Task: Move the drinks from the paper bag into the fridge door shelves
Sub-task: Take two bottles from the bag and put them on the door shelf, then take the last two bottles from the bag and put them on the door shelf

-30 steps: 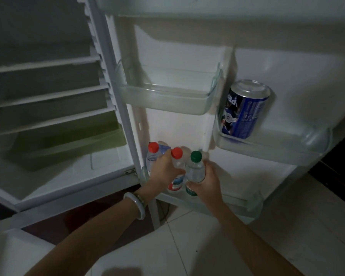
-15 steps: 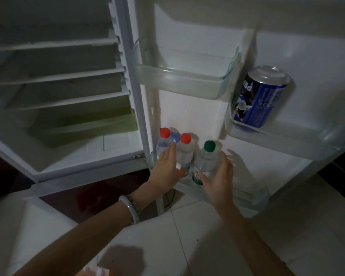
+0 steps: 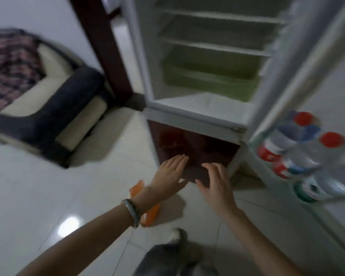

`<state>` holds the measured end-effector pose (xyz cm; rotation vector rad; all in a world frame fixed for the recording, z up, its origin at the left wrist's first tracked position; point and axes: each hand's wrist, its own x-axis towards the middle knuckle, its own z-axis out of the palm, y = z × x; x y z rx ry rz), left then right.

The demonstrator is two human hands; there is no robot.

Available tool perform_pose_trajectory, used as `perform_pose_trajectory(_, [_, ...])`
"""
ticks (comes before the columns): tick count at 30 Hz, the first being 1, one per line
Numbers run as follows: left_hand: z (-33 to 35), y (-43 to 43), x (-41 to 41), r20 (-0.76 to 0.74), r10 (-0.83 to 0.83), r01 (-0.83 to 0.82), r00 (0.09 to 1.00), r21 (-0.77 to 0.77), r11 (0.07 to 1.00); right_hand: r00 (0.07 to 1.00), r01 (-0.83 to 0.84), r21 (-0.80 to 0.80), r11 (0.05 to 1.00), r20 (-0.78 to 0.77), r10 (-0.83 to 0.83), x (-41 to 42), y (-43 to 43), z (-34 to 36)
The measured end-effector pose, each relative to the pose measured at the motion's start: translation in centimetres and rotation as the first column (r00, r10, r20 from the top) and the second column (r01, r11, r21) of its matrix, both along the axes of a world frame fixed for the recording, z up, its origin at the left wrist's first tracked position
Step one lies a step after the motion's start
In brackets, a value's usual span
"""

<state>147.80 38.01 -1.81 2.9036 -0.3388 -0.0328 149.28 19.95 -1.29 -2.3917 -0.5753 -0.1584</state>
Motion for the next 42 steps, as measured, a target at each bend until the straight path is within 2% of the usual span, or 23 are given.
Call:
perform_pose_trajectory(2, [-1.2, 3.8, -2.5, -0.099, 0.173, -0.170, 0.980, 0.045, 0.985, 0.992, -0.112, -0.059, 0.992, -0.063, 0.108, 0.1, 3.3, -1.5])
perform_pose_trajectory(4, [-2.3, 7.0, -4.8, -0.192, 0.340, -0.337, 0.921, 0.051, 0.940, 0.971, -0.217, -0.098, 0.971, -0.123, 0.204, 0.1, 6.4, -3.0])
perform_pose_trajectory(8, [-5.6, 11.8, -8.9, -0.303, 0.530, -0.551, 0.792, 0.020, 0.834, 0.912, -0.378, -0.168, 0.910, -0.237, 0.335, 0.3, 11.5, -5.6])
perform_pose_trajectory(12, [-9.1, 14.9, -10.6, -0.377, 0.604, -0.645, 0.702, 0.023, 0.764, 0.880, -0.436, -0.208, 0.876, -0.305, 0.365, 1.4, 14.4, -8.4])
perform_pose_trajectory(21, [-19.2, 18.9, -9.6, -0.490, 0.653, -0.711, 0.577, 0.092, 0.697, 0.820, -0.468, -0.254, 0.847, -0.482, 0.309, 4.6, 19.5, -17.7])
perform_pose_trajectory(23, [-21.8, 19.2, -9.2, -0.483, 0.658, -0.711, 0.578, 0.098, 0.696, 0.797, -0.488, -0.242, 0.839, -0.516, 0.314, 5.1, 20.6, -20.7])
perform_pose_trajectory(30, [-35.7, 19.9, -6.7, -0.411, 0.594, -0.587, 0.691, 0.160, 0.794, 0.731, -0.599, -0.228, 0.768, -0.547, 0.408, 6.7, 24.2, -34.7])
perform_pose_trajectory(34, [-47.0, 20.3, -3.8, -0.452, 0.511, -0.496, 0.731, 0.163, 0.853, 0.721, -0.633, -0.201, 0.748, -0.507, 0.473, 8.3, 26.1, -44.7])
perform_pose_trajectory(39, [-58.8, 21.1, -1.1, -0.452, 0.441, -0.394, 0.775, 0.200, 0.897, 0.658, -0.742, -0.220, 0.633, -0.416, 0.627, 9.7, 28.7, -56.7])
perform_pose_trajectory(42, [-64.1, 21.3, -0.2, -0.478, 0.469, -0.410, 0.743, 0.228, 0.883, 0.627, -0.775, -0.208, 0.597, -0.370, 0.685, 9.7, 30.1, -62.7])
